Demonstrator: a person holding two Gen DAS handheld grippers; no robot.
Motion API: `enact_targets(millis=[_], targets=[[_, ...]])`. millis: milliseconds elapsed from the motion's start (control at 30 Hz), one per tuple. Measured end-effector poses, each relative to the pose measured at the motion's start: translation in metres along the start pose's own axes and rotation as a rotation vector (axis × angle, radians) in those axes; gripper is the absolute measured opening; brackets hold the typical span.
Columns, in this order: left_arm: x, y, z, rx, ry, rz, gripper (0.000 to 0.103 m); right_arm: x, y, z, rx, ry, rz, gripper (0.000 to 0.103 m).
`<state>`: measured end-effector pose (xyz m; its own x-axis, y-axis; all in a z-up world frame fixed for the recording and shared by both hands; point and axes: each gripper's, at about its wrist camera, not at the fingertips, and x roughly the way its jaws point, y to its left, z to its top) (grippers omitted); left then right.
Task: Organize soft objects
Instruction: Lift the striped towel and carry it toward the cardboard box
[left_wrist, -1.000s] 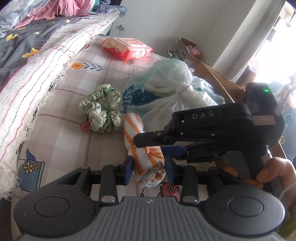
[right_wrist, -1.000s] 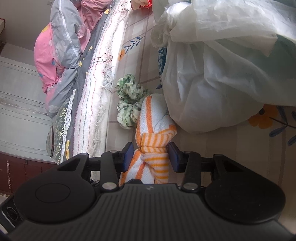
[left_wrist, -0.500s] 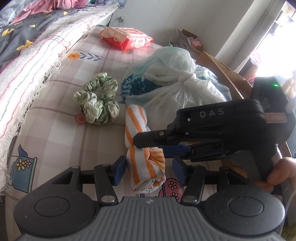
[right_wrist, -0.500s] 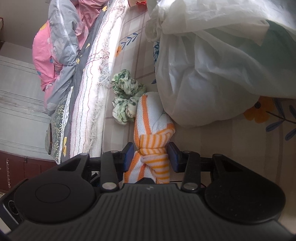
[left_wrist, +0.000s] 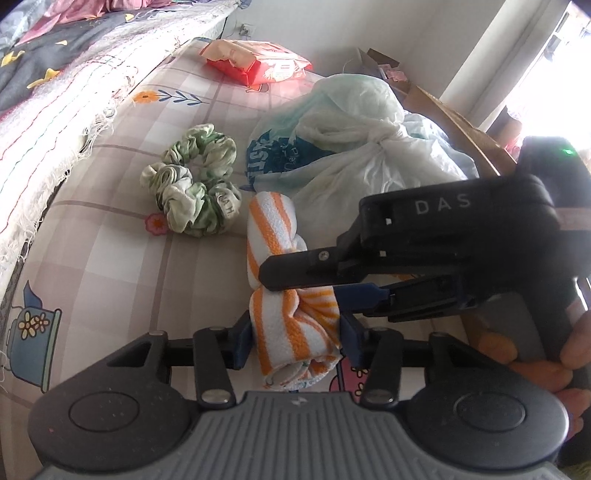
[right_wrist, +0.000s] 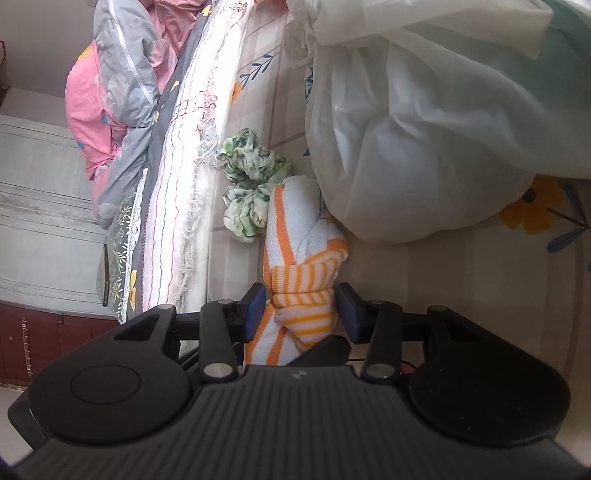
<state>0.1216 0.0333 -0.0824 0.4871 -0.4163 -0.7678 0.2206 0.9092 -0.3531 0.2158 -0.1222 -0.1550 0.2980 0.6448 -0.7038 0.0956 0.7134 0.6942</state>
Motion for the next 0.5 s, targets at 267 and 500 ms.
enact_targets(millis=[267, 500], targets=[[-0.03, -0.011, 0.0, 0.034, -0.063, -0.009, 0.048, -0.021, 0.016, -0.006, -0.052, -0.04, 0.052, 0.039], [-0.069, -0.04, 0.01, 0.124, -0.17, -0.035, 0.048, -0.07, 0.04, -0.011, -0.14, -0.144, 0.126, 0.039]])
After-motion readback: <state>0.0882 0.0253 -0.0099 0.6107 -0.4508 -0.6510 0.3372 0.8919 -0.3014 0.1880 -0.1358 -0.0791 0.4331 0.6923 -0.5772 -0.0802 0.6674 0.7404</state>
